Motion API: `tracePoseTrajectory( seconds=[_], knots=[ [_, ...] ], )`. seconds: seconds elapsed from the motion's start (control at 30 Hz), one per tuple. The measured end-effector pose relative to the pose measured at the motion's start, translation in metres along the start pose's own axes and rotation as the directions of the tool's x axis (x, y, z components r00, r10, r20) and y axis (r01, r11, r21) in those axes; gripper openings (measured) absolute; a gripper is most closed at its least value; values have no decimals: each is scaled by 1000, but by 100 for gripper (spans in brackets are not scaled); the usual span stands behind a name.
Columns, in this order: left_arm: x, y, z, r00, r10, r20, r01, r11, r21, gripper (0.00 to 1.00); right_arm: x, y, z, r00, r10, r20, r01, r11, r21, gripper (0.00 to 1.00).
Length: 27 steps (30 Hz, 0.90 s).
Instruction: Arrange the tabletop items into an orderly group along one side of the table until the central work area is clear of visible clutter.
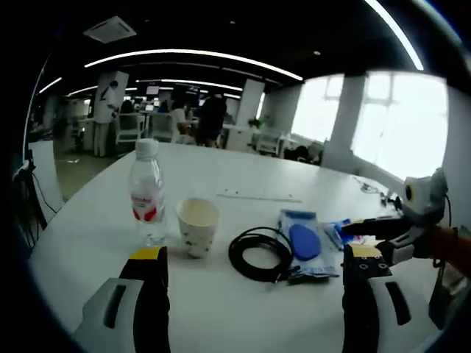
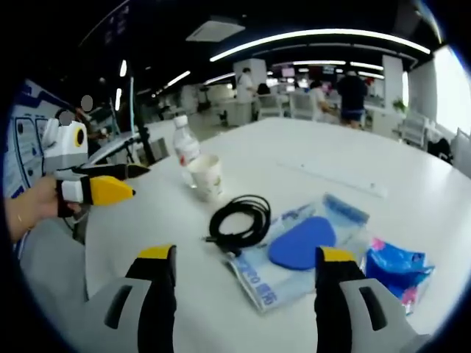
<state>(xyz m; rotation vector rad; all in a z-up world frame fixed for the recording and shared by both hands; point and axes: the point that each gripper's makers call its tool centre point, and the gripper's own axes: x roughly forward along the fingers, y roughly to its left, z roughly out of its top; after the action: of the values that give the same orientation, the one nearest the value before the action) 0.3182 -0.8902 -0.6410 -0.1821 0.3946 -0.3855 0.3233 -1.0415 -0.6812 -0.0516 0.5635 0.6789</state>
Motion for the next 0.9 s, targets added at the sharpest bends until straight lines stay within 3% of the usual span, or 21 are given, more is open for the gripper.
tracePoseTrajectory(
  seconds=[0.47,0.73,0.9],
  knots=[
    [-6,14,-2,1000,-9,-14,10,997,72,96,40,8,-7,1000,-3,-11,4,1000,27,60],
    [-6,19,-15,999,-5,-47,11,990,139,94,60,3,-1,999,-36,4,35,997,75,52],
    [-9,23,-22,998,-1,-62,8,992,125,94,72,-3,2,998,-68,4,67,995,79,43]
  ],
)
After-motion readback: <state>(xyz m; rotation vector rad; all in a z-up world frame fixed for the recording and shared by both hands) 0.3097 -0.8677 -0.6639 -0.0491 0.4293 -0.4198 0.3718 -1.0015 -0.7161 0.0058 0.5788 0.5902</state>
